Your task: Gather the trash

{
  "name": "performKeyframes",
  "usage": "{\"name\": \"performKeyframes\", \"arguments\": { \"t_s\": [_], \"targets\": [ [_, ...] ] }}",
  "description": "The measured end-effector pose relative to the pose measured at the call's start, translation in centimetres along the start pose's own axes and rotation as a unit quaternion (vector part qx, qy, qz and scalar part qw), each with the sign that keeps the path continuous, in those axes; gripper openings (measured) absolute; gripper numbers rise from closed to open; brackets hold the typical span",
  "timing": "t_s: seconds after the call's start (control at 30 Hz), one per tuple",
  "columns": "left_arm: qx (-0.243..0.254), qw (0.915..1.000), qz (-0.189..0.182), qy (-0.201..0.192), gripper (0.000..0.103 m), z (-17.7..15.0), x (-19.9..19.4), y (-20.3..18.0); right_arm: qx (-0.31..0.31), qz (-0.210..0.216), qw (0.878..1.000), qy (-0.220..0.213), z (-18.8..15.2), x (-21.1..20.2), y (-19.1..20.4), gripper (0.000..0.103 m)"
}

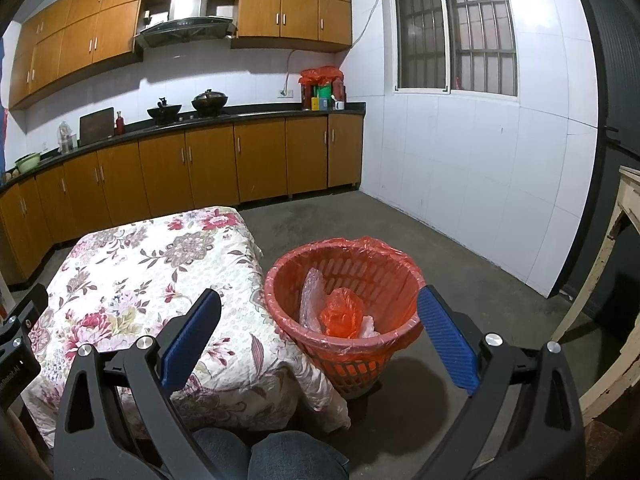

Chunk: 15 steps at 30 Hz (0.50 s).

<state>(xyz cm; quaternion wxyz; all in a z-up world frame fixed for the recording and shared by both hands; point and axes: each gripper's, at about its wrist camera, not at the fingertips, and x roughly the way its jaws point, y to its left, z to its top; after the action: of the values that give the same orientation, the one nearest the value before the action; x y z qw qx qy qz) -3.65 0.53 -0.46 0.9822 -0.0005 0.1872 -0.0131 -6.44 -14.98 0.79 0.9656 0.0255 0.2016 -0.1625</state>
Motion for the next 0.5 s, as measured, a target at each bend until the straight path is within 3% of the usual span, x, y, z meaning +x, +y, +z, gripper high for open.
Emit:
{"name": "performKeyframes", "arguments": {
  "t_s": [0.5],
  "targets": [
    [0.0, 1.0, 0.0, 0.001, 0.099, -0.11, 0.05, 0.04, 0.0, 0.001, 1.0, 0.002, -0.14, 0.15, -0.02, 0.098]
  ]
}}
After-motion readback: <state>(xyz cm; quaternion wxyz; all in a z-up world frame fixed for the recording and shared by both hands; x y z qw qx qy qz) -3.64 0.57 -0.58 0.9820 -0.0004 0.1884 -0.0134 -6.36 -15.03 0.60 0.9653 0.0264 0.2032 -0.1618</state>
